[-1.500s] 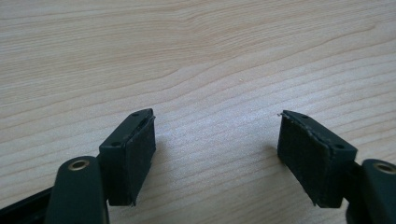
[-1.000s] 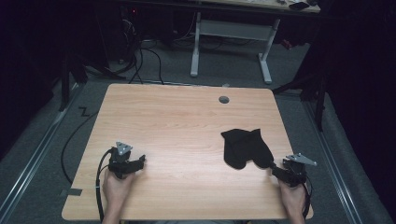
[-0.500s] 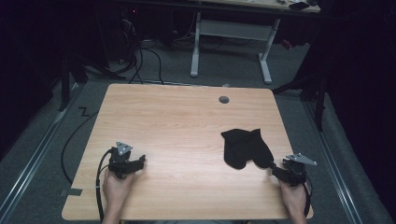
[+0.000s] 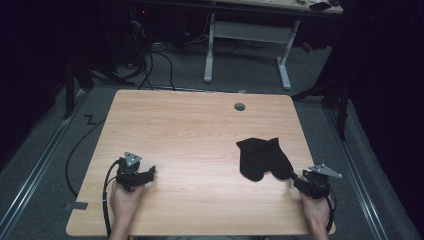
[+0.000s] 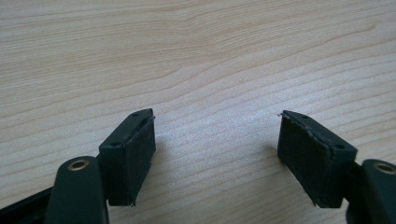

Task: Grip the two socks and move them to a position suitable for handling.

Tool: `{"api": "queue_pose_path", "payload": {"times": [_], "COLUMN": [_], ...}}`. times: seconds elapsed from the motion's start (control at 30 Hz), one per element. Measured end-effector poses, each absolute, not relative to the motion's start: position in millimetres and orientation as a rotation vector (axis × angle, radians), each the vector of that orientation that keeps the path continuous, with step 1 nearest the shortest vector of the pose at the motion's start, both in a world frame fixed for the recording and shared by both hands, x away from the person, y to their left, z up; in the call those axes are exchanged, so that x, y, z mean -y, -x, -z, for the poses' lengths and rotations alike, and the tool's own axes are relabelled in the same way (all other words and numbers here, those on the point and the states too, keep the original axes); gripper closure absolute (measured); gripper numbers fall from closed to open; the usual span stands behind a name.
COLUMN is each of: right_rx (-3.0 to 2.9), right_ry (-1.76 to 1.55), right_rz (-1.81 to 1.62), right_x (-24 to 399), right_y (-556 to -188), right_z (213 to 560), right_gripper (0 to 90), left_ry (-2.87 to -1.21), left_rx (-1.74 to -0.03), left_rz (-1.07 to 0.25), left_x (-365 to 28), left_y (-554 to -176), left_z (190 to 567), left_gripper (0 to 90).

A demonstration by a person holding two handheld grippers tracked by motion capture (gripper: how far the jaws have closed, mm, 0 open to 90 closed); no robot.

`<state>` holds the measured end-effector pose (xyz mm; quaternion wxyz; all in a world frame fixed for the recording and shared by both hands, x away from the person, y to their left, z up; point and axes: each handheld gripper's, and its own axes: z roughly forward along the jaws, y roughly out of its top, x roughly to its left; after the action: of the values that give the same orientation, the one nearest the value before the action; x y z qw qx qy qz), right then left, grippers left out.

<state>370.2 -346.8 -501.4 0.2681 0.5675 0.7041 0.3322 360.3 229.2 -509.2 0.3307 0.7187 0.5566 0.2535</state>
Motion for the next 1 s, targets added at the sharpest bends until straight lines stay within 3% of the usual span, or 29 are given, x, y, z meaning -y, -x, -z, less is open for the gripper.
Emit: {"api": "queue_pose_path", "payload": {"times": [0.37,1.0], "right_rx": [-1.888,-2.042], "right_ry": [-1.480,-1.289], "right_rz": [-0.948,-1.034], "right_x": [343.4,284.2], "right_y": [-365.8,-387.8], "right_z": [488.4,470.2], "right_gripper": [51.3,52.8], "left_ry": [-1.879,-1.878], "left_rx": [-1.455,-1.455], "left_rz": [-0.663,-0.662], "left_x": [-229.2,-229.3], "left_y": [-360.3,-360.3], "left_z": [509.1,509.2], "left_gripper": [28.2,28.1]}}
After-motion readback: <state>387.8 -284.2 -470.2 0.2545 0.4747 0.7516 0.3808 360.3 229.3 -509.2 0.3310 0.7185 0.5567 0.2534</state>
